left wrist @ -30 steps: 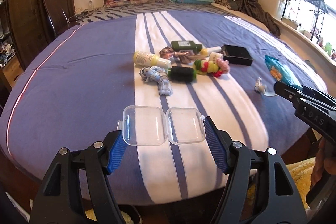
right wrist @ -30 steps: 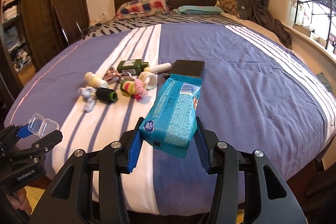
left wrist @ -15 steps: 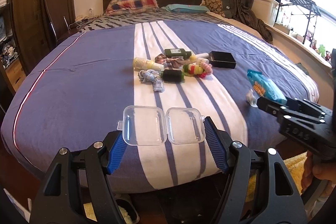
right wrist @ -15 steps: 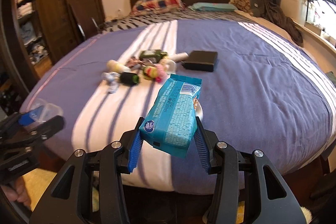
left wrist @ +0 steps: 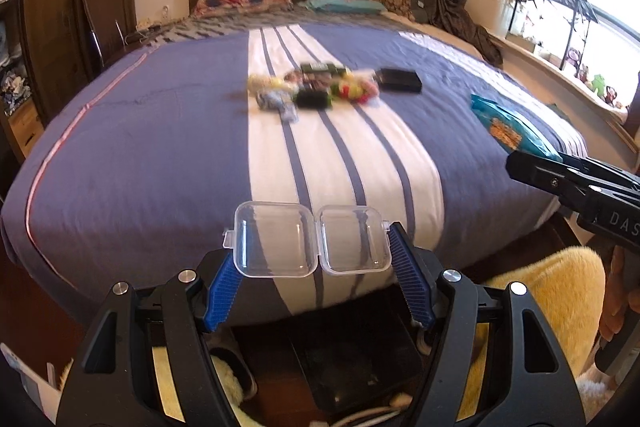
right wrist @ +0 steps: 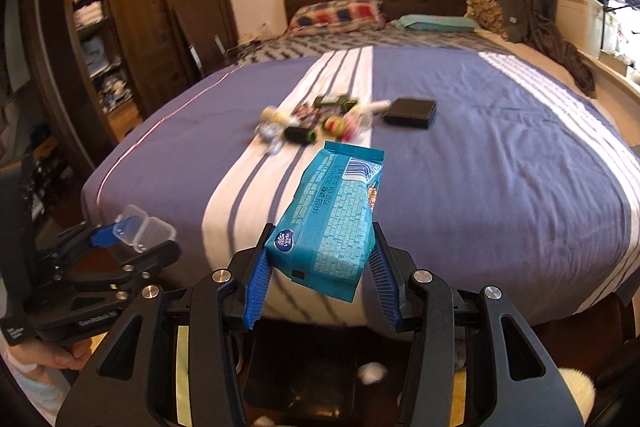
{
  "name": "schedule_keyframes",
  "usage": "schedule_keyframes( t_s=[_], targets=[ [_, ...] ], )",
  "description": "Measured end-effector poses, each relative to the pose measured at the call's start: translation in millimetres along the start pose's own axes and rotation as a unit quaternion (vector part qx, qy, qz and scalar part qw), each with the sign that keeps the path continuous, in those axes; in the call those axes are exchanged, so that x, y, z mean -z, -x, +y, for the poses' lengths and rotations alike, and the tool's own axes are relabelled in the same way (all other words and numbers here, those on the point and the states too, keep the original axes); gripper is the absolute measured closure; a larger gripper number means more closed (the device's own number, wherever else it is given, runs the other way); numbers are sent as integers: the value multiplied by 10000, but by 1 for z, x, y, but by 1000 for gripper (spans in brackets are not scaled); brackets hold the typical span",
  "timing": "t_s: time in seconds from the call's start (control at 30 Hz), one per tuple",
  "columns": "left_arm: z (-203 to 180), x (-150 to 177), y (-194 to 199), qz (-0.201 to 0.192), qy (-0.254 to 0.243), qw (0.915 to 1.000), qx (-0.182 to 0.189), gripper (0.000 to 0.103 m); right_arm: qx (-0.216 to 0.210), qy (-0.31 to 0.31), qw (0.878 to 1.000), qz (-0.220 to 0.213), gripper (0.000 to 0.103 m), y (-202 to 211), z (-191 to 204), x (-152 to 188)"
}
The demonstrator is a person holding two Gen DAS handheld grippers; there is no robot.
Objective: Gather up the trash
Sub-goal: 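Carry the plastic box and wipes pack down to the floor bin with both tools, then open both tools over the bin and lift back toward the bed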
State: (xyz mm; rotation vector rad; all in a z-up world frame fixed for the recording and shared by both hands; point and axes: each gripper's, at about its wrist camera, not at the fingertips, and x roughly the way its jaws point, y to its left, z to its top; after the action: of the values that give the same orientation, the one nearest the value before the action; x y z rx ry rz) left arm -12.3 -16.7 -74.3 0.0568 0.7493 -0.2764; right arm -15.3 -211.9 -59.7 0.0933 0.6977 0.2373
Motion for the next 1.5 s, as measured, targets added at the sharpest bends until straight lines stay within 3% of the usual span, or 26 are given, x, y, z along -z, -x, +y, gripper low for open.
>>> schedule_keyframes(
  t_s=[0.4, 0.63, 0.77, 0.8, 0.93, 1.1, 1.17, 1.33, 1.5],
  targets=[
    [-4, 72, -73, 1301, 159, 9913, 107, 37, -86, -87, 9923, 1230, 56, -69, 2, 64],
    [1, 109, -124, 2128, 288, 9765, 168, 37, -392, -434, 9728, 2242, 56, -119, -2, 109],
    [3, 123, -140, 2446, 370, 9686, 252, 36, -409, -511, 9665, 2483, 54, -131, -3, 119],
    [3, 124, -142, 2474, 383, 9678, 262, 36, -406, -503, 9661, 2500, 53, -131, -3, 120],
    [1, 125, -143, 2464, 376, 9682, 187, 19, -366, -536, 9662, 2496, 39, -136, -5, 119],
    [6, 121, -140, 2383, 396, 9703, 101, 12, -251, -543, 9686, 2415, 36, -136, -11, 113],
    [7, 117, -137, 2306, 395, 9722, 48, 9, -143, -511, 9713, 2318, 29, -133, -11, 108],
    [10, 95, -123, 2005, 320, 9791, -106, 8, 285, -300, 9787, 2009, 19, -121, -10, 91],
    [14, 67, -105, 1608, 311, 9863, -178, 8, 439, -233, 9839, 1719, 17, -111, -15, 66]
  ],
)
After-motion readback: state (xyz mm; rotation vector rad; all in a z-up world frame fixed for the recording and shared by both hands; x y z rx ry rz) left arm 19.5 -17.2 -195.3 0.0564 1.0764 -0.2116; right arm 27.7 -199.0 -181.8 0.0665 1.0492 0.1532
